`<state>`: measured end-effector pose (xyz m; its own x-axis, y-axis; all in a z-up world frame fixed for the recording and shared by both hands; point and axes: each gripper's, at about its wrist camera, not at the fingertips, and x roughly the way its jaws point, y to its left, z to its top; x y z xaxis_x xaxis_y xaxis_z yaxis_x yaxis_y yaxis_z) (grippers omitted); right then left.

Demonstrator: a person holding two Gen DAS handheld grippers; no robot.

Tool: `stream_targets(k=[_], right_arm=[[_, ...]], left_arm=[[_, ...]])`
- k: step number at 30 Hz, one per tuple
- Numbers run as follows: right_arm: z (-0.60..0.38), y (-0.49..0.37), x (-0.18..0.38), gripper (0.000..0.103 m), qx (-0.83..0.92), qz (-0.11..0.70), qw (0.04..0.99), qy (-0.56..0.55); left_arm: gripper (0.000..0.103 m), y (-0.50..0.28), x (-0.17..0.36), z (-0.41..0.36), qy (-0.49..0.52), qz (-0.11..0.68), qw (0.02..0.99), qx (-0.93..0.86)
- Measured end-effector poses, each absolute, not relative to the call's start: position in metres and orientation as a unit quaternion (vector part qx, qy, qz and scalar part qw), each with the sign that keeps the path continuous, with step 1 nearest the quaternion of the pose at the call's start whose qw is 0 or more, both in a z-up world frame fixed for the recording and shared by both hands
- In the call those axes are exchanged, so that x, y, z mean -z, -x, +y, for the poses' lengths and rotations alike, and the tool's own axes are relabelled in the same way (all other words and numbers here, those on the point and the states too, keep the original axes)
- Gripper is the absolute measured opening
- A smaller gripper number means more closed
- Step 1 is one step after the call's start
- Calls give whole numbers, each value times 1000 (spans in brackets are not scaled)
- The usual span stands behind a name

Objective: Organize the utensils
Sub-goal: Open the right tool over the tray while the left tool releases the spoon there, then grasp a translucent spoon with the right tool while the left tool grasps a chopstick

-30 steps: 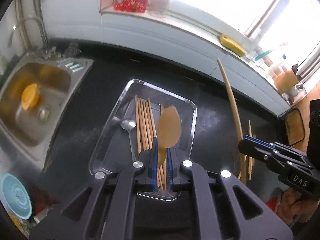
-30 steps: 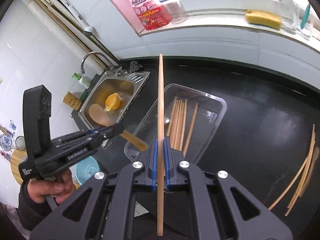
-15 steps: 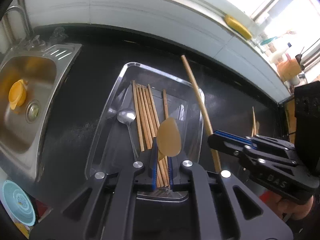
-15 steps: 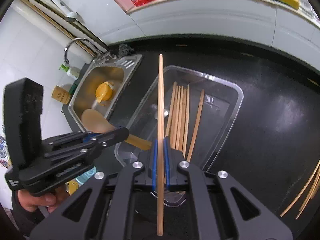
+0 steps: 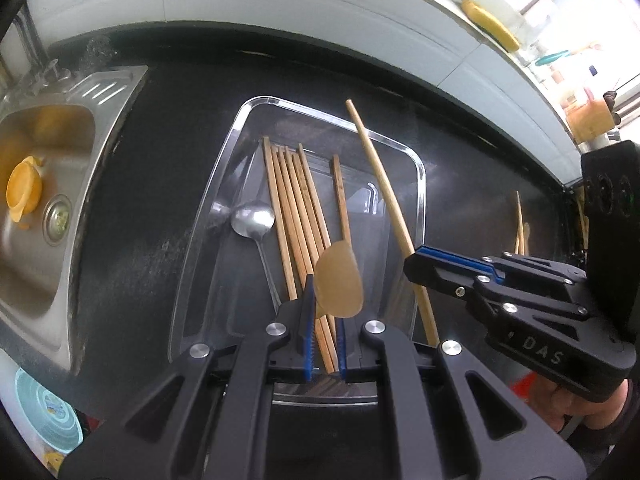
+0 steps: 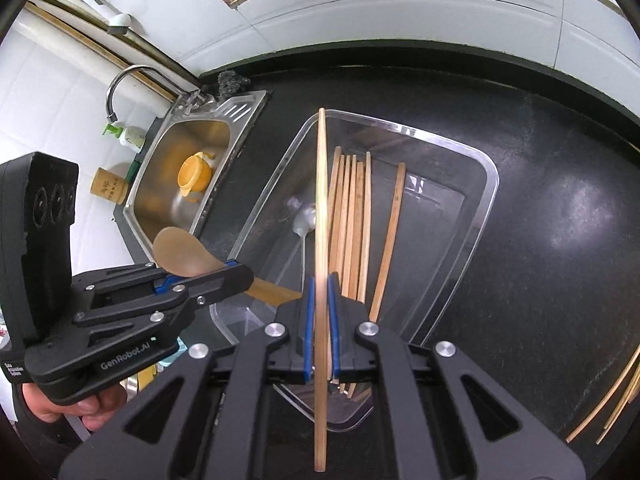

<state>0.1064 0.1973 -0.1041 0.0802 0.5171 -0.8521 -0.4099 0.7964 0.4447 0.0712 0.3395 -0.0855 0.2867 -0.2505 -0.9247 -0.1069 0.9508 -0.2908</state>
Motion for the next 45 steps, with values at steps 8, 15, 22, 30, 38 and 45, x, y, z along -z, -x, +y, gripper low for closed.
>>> stream_targets(k=[8, 15, 22, 30, 38, 45], right_arm=[[189, -123, 112, 7, -301, 607, 734, -57], [133, -121, 83, 82, -260, 549, 790, -79], [80, -101, 56, 90, -230, 520, 821, -58], [-12, -57, 39, 94, -172, 477, 862, -22], [-158, -3, 70, 94, -74, 520, 851, -14], [-247, 41, 80, 94, -43, 543, 838, -40]], left_arm=[[12, -83, 101, 342, 146, 596, 789, 32], [94, -61, 80, 359, 160, 559, 813, 1], [97, -39, 67, 354, 184, 526, 830, -22], [97, -42, 40, 272, 128, 487, 863, 30], [97, -50, 63, 133, 73, 520, 844, 112], [97, -33, 68, 42, 24, 531, 833, 150]])
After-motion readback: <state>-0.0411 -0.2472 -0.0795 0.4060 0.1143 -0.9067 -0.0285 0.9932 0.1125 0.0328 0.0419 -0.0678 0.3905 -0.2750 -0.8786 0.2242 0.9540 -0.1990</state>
